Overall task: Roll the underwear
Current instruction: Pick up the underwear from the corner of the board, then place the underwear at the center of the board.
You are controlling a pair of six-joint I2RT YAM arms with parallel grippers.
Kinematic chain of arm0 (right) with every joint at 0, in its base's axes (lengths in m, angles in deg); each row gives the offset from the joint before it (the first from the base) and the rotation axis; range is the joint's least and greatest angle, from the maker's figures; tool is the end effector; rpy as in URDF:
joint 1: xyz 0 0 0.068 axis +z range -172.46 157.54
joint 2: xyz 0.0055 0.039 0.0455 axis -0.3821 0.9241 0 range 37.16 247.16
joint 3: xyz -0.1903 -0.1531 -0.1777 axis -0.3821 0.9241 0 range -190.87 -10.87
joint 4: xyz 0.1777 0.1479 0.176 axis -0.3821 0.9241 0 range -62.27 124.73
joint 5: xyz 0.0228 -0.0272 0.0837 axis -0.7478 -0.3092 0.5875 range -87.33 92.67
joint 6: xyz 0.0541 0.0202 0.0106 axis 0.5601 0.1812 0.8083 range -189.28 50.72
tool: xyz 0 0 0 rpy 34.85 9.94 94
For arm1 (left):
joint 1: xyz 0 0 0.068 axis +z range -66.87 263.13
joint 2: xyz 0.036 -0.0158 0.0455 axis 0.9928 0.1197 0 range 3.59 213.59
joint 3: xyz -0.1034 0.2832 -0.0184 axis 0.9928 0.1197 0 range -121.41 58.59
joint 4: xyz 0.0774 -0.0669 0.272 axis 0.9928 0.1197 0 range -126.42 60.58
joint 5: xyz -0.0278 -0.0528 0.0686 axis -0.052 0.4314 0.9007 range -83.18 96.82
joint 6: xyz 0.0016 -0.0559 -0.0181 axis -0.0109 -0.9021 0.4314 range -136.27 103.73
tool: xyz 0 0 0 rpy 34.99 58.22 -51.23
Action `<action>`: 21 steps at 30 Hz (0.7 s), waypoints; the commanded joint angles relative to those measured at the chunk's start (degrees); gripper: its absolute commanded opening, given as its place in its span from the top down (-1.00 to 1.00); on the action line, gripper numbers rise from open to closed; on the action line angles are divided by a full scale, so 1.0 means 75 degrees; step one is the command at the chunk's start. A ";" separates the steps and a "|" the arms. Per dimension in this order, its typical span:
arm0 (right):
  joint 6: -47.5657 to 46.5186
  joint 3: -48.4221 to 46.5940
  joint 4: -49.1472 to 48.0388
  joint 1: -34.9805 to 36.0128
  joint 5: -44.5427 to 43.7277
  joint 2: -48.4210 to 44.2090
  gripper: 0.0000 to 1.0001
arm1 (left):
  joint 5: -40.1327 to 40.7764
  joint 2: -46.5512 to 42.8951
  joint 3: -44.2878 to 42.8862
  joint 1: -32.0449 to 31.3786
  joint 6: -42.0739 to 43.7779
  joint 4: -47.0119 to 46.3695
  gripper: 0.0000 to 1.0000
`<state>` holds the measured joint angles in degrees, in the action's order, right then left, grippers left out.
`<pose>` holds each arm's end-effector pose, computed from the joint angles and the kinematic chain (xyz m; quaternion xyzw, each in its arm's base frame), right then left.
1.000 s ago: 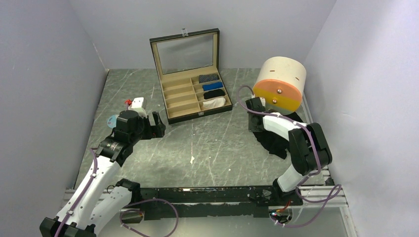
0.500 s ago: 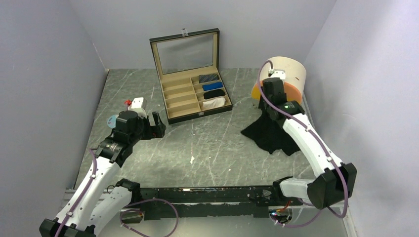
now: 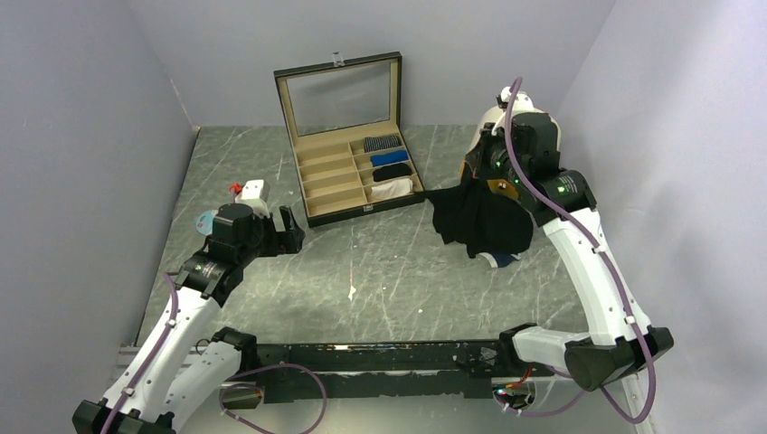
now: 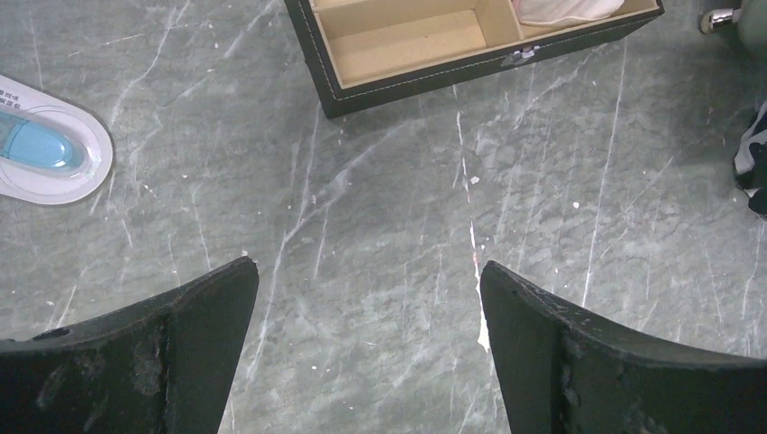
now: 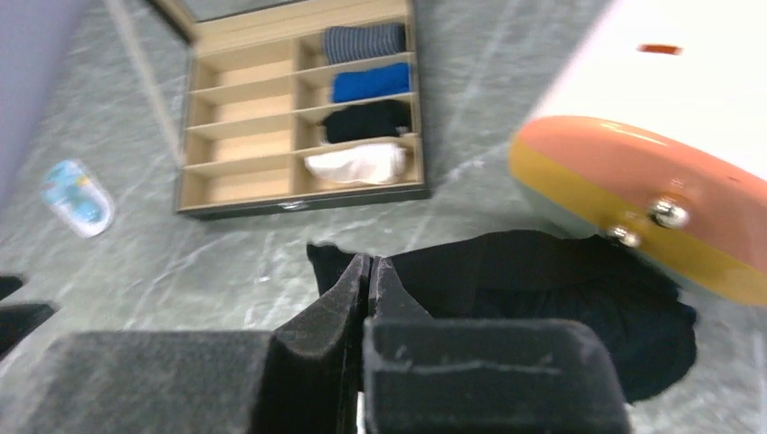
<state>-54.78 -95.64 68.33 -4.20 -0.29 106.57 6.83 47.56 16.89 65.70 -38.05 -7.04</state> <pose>0.2589 0.0832 0.4701 -0.0139 0.8442 0.1300 0.5198 0.1771 -0.0556 0.3055 -0.0332 0.8725 -0.1635 0.4592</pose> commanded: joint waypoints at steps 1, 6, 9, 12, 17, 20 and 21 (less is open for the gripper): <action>0.0138 -0.0597 -0.0353 0.0014 0.2379 -0.0433 1.00 | -0.0075 -0.0088 0.0004 0.0039 -0.0007 -0.0279 -0.96; 0.1473 -0.0004 -0.1852 0.0183 0.4990 -0.0440 1.00 | -0.0013 0.0052 -0.0066 0.0039 -0.0035 -0.0168 -0.96; 0.2156 0.0310 -0.2816 0.0768 0.5399 -0.0465 1.00 | 0.0280 -0.0071 -0.0104 0.0039 -0.0111 -0.0055 -0.96; 0.2806 0.0126 -0.3805 0.1937 0.5585 -0.0100 1.00 | 0.0672 -0.0333 -0.0066 0.0039 -0.0231 -0.0019 -0.96; 0.3032 0.0051 -0.4223 0.2445 0.4793 -0.0002 1.00 | 0.1301 -0.0607 -0.0188 0.0051 -0.0388 0.0282 -0.96; 0.2727 0.0544 -0.3090 0.2151 0.4004 -0.0224 1.00 | 0.1532 -0.0846 -0.0171 0.0051 -0.0456 0.0320 -0.96; 0.2756 0.0923 -0.2918 0.1926 0.4058 -0.0340 1.00 | 0.1561 -0.0917 -0.0171 0.0051 -0.0459 0.0334 -0.96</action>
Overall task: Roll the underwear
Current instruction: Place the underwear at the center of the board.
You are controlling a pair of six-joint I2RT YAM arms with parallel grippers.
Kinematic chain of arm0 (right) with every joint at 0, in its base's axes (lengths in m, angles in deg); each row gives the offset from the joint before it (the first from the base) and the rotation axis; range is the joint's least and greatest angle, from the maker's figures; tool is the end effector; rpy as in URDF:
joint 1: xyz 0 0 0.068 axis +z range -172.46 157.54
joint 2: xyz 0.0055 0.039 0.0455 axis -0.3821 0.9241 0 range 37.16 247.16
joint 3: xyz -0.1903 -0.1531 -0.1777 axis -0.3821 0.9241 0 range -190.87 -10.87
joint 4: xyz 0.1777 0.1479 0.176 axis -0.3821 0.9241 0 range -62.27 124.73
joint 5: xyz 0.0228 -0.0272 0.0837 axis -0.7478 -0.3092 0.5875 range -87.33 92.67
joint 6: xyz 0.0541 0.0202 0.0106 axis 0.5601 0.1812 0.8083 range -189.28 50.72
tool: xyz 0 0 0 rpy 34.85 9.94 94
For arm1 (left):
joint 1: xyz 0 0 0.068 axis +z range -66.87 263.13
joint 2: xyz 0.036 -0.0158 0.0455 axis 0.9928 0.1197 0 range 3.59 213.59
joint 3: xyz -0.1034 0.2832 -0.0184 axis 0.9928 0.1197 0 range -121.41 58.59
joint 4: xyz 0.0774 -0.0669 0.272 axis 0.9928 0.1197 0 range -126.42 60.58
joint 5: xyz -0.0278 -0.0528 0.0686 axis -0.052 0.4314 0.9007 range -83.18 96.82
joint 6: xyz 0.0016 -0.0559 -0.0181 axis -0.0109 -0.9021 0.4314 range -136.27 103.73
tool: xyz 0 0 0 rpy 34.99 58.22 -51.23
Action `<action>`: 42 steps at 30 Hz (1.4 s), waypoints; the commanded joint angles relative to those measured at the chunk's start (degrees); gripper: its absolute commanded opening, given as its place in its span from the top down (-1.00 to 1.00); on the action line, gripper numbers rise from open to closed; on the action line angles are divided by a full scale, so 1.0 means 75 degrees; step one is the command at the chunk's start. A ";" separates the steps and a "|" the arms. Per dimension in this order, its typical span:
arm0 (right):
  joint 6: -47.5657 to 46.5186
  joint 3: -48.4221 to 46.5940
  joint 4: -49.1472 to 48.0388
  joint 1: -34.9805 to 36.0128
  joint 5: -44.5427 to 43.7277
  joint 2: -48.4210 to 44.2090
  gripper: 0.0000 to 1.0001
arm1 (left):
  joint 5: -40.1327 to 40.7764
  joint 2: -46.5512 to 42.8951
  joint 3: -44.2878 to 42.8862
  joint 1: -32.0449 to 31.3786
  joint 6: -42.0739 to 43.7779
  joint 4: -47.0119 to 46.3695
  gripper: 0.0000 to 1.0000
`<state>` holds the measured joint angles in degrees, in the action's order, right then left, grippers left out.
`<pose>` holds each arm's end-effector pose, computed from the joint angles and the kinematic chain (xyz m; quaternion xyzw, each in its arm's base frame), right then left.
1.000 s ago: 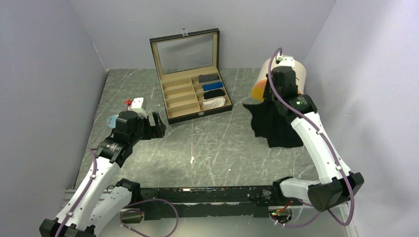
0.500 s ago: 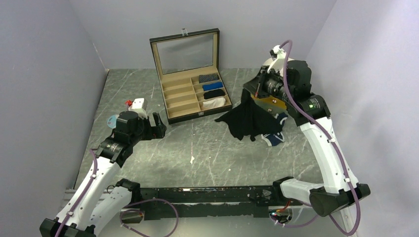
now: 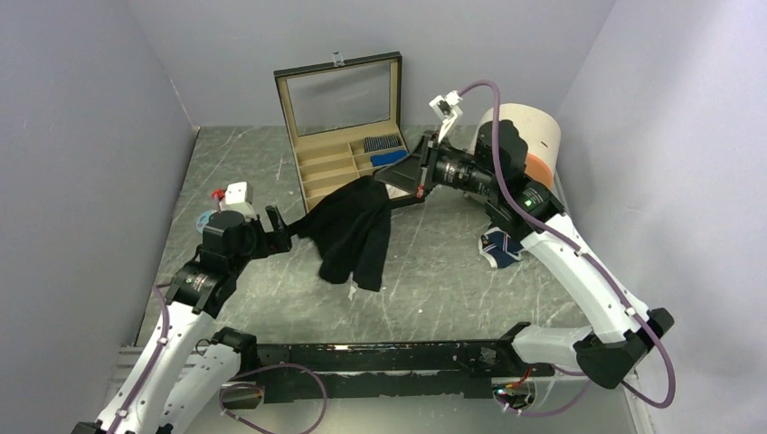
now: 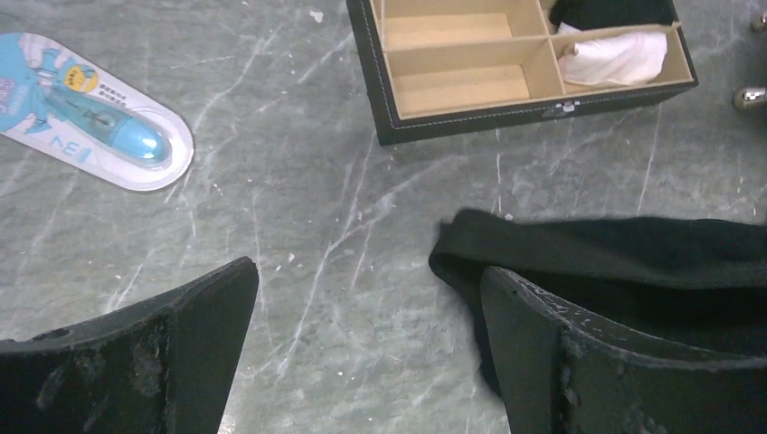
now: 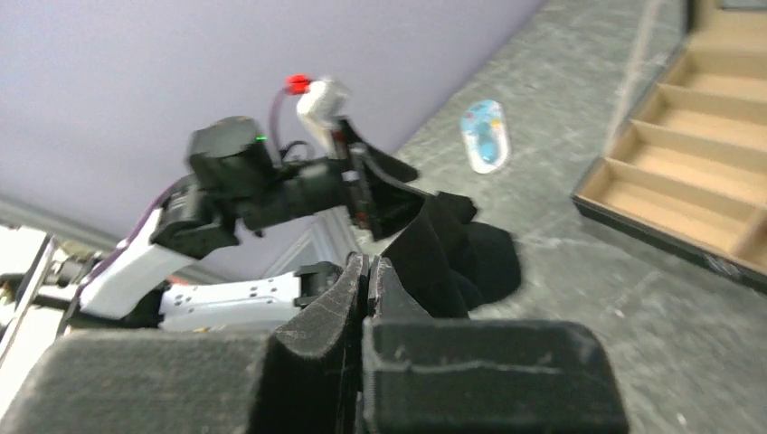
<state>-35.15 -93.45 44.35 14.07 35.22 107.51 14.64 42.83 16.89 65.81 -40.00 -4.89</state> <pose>0.2173 0.1896 0.4992 -0.2052 0.7001 0.5449 0.4133 0.1610 -0.0442 0.3148 -0.0826 0.8567 -0.1223 0.4943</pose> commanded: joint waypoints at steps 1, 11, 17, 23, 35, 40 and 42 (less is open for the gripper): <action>0.0216 0.1199 0.0271 -0.0750 -0.0533 -0.0635 1.00 | 0.0513 -0.0347 -0.0155 0.0036 -0.0185 0.0035 -0.96; -0.0178 0.6427 -0.0732 -0.4424 0.1000 -0.0009 0.99 | -0.1914 0.0435 0.0161 0.0024 0.0533 -0.1031 -0.96; -0.0983 0.6224 -0.0751 -0.4470 0.0064 0.0585 0.80 | -0.3280 0.1725 0.0216 -0.0152 0.0637 -0.1774 -0.96; -0.1366 0.6057 -0.0489 -0.4467 -0.0436 0.0668 0.72 | -0.1827 0.3580 -0.0357 -0.1729 0.0689 -0.2296 -0.88; -0.1529 0.6074 -0.0342 -0.4470 -0.0469 0.0387 0.70 | -0.1055 0.7065 -0.1612 -0.2259 0.0717 -0.2991 -0.77; -0.1489 0.6129 -0.0390 -0.4461 -0.0384 0.0267 0.69 | -0.1205 0.8004 -0.2292 -0.2265 0.1058 -0.2860 -0.71; -0.1477 0.6118 -0.0395 -0.4462 -0.0388 0.0265 0.69 | -0.1185 0.8272 -0.2410 -0.2272 0.1129 -0.2841 -0.64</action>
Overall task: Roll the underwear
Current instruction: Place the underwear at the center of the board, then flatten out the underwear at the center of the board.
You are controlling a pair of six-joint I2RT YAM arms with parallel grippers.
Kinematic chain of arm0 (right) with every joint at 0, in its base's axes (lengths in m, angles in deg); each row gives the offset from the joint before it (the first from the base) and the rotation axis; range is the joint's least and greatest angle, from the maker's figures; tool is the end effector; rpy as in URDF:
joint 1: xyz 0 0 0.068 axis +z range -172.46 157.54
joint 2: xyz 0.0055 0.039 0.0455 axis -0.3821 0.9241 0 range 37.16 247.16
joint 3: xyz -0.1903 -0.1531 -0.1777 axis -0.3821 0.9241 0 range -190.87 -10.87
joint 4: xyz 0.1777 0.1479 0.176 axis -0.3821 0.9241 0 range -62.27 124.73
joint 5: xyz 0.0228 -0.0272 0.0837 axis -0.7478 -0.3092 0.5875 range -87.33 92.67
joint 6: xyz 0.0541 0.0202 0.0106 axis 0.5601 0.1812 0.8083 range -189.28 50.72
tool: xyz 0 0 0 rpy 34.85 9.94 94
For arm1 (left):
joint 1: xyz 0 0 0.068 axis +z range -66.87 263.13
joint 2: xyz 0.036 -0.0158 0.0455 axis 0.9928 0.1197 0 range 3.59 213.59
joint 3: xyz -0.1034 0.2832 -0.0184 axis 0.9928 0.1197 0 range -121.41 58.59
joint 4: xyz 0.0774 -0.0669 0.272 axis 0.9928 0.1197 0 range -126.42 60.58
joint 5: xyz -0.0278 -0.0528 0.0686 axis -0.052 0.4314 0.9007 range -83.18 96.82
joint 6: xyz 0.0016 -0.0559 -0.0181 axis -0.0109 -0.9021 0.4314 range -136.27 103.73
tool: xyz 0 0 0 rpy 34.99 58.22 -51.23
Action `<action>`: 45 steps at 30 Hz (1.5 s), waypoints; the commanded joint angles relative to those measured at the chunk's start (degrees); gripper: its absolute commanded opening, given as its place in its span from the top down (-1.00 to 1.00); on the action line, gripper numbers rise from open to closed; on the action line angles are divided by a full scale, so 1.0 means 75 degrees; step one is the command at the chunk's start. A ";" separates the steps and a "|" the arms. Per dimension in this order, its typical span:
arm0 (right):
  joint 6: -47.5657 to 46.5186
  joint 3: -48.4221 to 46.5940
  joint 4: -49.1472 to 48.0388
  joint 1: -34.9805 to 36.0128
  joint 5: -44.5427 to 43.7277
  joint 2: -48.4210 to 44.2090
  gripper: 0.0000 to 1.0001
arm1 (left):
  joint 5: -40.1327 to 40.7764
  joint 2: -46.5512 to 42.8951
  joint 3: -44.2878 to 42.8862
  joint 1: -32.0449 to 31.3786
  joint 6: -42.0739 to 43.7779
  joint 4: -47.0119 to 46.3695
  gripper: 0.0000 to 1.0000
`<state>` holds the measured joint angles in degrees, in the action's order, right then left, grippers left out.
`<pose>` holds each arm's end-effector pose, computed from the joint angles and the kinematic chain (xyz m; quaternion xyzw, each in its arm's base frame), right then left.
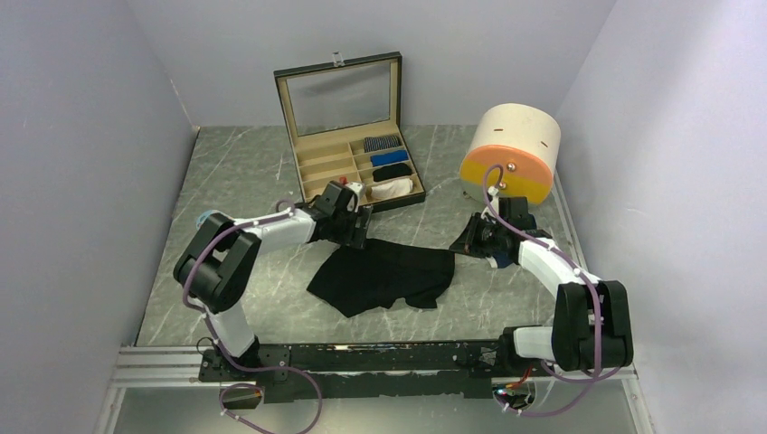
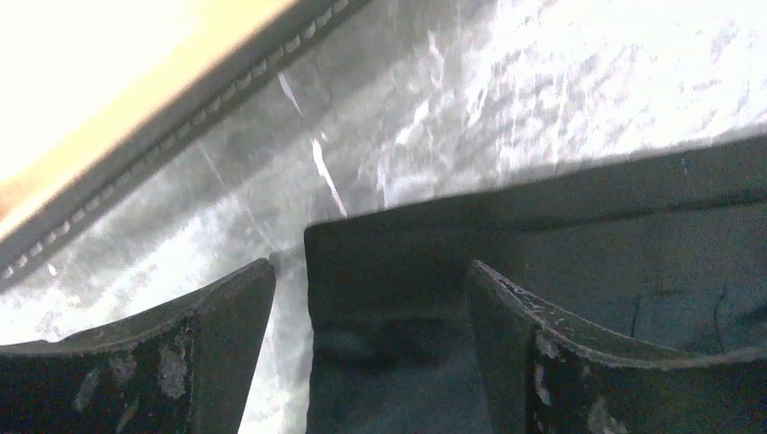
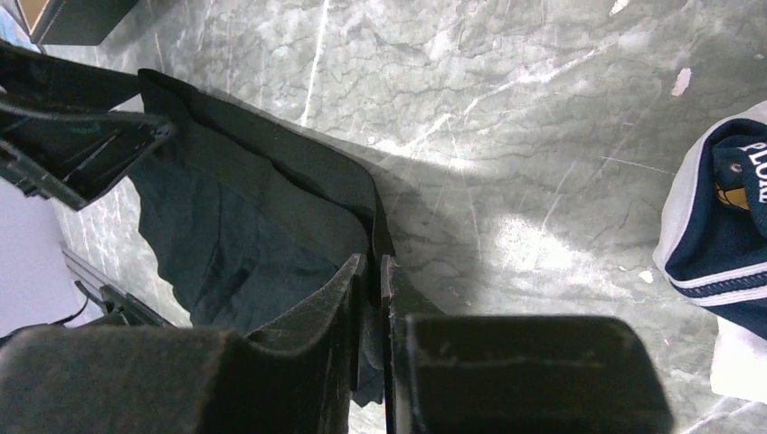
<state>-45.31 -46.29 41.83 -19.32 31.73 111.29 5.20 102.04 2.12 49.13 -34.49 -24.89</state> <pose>0.2580 0.0349 0.1822 0.0871 0.9168 0.3035 0.2444 0.3125 -0.2122 0.1707 0.1348 0.9400 -0.1498 0.2752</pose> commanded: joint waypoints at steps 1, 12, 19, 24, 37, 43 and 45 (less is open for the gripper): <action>-0.0101 -0.0171 -0.0073 -0.0014 0.0116 -0.0225 0.69 | 0.0078 0.0490 -0.0520 -0.0049 0.0436 -0.0066 -0.55; -0.0024 -0.0407 0.0096 -0.0009 0.0351 -0.0382 0.72 | 0.0005 0.0157 -0.0160 -0.0072 0.0456 -0.0130 0.74; 0.0163 -0.0774 0.0406 -0.0008 0.0642 -0.0753 0.75 | 0.0544 -0.1566 0.0007 -0.0072 0.0317 0.0202 0.90; 0.0294 -0.1254 0.0865 -0.0008 0.1141 -0.1360 0.77 | 0.0789 -0.3244 0.0211 -0.0072 0.0166 0.0724 0.90; 0.0340 -0.2824 0.2214 0.0008 0.3771 -0.3589 0.83 | 0.0714 -0.7339 -0.0277 -0.0072 -0.0574 0.3725 0.90; 0.1193 -0.2982 0.1574 0.0185 0.4414 -0.3945 0.84 | 0.0547 -0.7664 -0.0951 -0.0071 -0.1030 0.4983 0.90; 0.1696 -0.2824 0.1129 0.0171 0.4223 -0.3893 0.85 | 0.0434 -0.7416 -0.1065 -0.0066 -0.1137 0.5155 0.90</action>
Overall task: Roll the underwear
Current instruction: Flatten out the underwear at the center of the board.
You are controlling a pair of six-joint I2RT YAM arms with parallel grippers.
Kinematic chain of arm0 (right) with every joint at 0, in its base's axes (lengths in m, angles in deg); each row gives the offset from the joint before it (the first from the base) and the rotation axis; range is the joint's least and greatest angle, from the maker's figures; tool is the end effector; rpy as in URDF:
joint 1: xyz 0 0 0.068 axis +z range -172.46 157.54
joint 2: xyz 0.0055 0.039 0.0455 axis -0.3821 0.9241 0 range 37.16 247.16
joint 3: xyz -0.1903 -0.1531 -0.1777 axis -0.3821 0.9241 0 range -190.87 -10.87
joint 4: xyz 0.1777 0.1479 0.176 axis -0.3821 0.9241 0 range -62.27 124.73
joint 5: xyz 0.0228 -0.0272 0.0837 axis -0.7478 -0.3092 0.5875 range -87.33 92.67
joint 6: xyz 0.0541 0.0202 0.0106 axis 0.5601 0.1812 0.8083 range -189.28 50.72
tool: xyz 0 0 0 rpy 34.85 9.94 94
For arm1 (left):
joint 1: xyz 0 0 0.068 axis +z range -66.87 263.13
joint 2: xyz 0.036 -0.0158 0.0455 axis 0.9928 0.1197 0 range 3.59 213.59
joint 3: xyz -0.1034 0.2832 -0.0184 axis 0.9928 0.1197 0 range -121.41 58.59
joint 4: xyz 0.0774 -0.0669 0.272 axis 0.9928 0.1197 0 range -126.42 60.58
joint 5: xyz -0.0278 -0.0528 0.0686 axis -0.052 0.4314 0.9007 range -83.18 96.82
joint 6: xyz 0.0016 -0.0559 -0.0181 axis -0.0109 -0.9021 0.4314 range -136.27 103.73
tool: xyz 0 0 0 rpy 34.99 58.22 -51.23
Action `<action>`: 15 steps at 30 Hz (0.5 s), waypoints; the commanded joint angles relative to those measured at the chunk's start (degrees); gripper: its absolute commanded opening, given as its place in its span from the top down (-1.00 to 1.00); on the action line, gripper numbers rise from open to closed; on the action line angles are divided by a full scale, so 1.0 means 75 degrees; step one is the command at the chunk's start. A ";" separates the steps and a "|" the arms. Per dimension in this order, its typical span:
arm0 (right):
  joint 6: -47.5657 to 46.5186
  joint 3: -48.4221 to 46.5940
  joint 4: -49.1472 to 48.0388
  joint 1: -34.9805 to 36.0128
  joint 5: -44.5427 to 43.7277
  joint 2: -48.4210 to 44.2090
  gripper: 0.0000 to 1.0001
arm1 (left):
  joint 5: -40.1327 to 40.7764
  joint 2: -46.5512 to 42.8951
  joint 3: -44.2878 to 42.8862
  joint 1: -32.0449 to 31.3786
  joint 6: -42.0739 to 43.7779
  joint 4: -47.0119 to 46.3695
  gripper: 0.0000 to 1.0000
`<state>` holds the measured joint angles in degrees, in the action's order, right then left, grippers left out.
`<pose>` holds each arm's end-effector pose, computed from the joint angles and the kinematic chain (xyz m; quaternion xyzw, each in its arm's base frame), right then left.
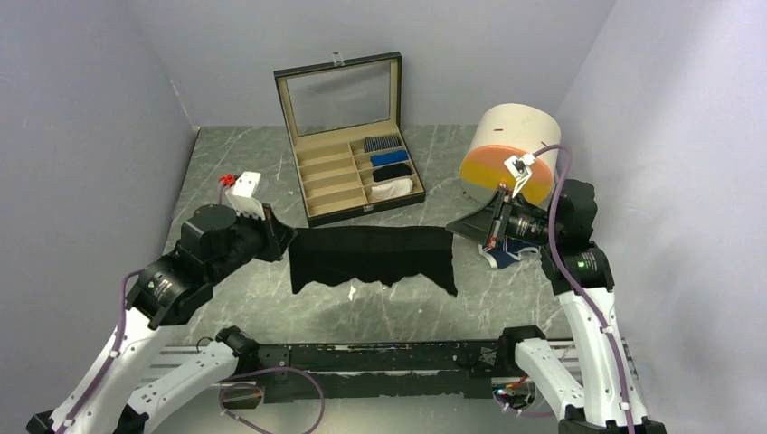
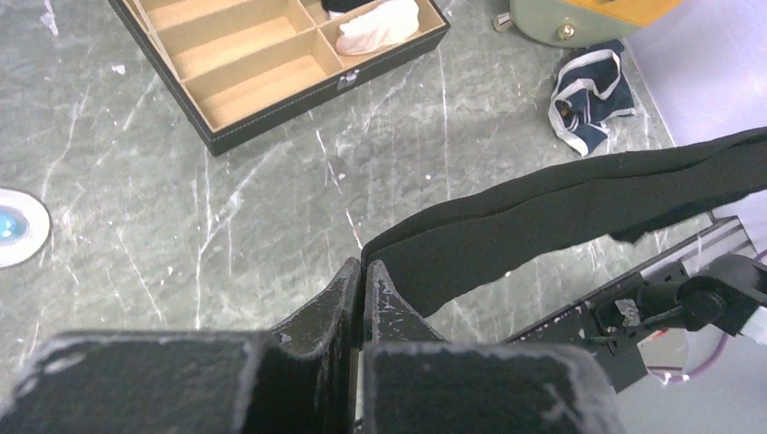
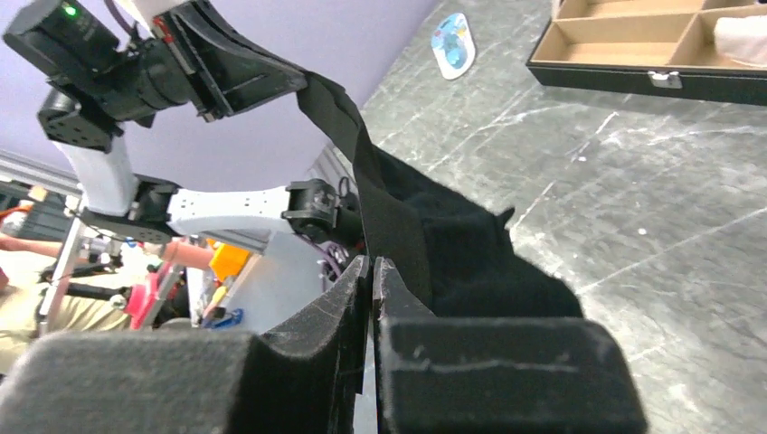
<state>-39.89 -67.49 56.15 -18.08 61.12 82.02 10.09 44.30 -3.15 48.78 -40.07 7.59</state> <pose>0.1583 0.0486 0.4084 -0.1331 0.7465 0.5261 0.3850 0.1172 -0.0772 0.4148 0.0610 0.8314 -0.2474 0.4939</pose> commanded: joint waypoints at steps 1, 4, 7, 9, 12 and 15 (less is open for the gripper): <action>0.1094 0.0051 -0.0822 0.0014 -0.0039 0.0211 0.85 | -0.0286 0.0473 -0.0368 -0.0023 -0.0417 0.0818 0.90; 0.0964 0.0391 -0.0660 0.0003 -0.1009 0.1009 0.85 | 0.0080 0.1237 -0.0177 -0.0021 -0.0520 0.0701 0.90; 0.0763 0.0994 -0.1232 0.0001 -0.2242 0.2285 0.84 | 0.0617 0.2391 0.0296 0.0002 -0.0588 -0.0117 0.90; 0.0543 0.1233 -0.2049 0.0021 -0.2724 0.3637 0.82 | 0.0678 0.3425 0.0622 0.0133 -0.0488 -0.1017 0.90; 0.0089 0.0976 -0.2613 0.0070 -0.3353 0.5405 0.81 | 0.0703 0.4601 0.0686 0.0665 -0.0236 -0.1967 0.90; -0.0421 0.0221 -0.2658 0.0368 -0.4030 0.6457 0.76 | 0.0235 0.5455 0.0654 0.1215 0.0033 -0.2792 0.90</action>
<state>-37.18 -60.04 41.35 -17.64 40.47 124.75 13.11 81.52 2.38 53.26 -42.45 -2.49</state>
